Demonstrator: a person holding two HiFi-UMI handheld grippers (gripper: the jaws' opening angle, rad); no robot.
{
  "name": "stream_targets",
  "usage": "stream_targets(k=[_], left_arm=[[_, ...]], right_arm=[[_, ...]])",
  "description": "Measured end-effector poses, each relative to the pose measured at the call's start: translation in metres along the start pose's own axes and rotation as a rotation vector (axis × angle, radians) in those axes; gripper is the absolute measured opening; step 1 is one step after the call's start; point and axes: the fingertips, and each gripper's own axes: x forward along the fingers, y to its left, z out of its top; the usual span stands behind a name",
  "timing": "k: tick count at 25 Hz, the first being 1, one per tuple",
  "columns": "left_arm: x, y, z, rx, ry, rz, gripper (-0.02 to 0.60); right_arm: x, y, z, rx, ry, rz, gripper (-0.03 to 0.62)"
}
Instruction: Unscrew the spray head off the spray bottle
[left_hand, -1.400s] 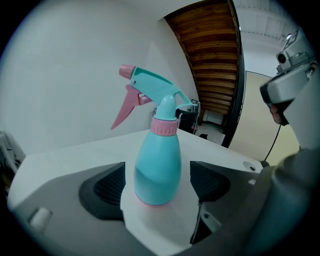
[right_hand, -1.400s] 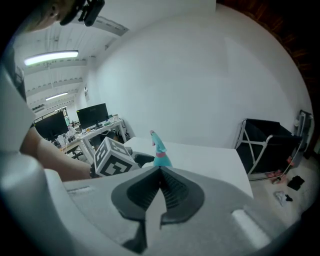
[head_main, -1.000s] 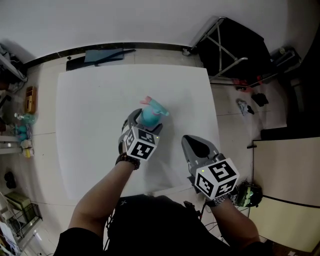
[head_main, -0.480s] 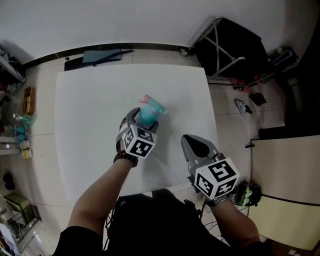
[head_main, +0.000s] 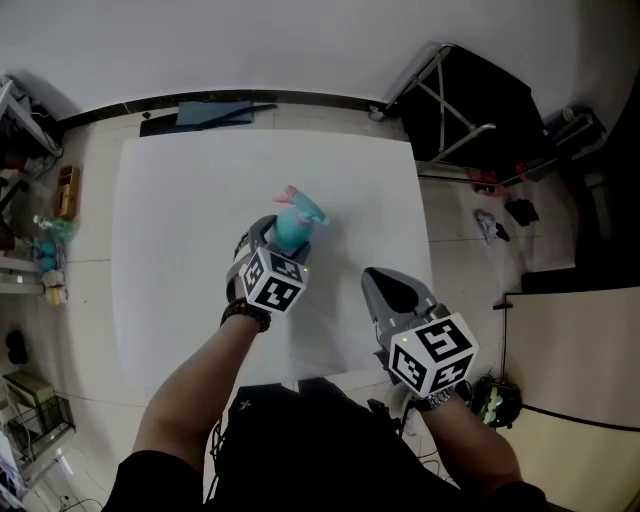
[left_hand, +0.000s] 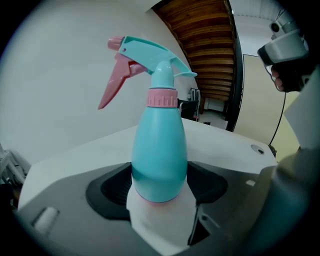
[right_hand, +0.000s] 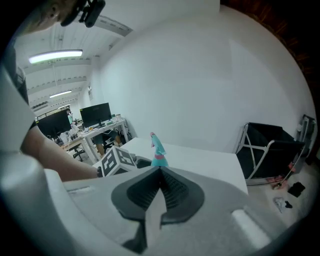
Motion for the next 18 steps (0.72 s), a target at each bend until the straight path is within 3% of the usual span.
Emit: stream_targets(k=[8,18], left_arm=[[-0.017,0.000,-0.002,0.015,0.029,0.068,0.360],[-0.050,-0.019,-0.002,0.143,0.084,0.131,0.360]], right_arm=[[-0.004,-0.010,0.005,-0.030,-0.024,0.074,-0.009],[-0.009,-0.007,0.013,-0.075,-0.047,0.205,-0.009]])
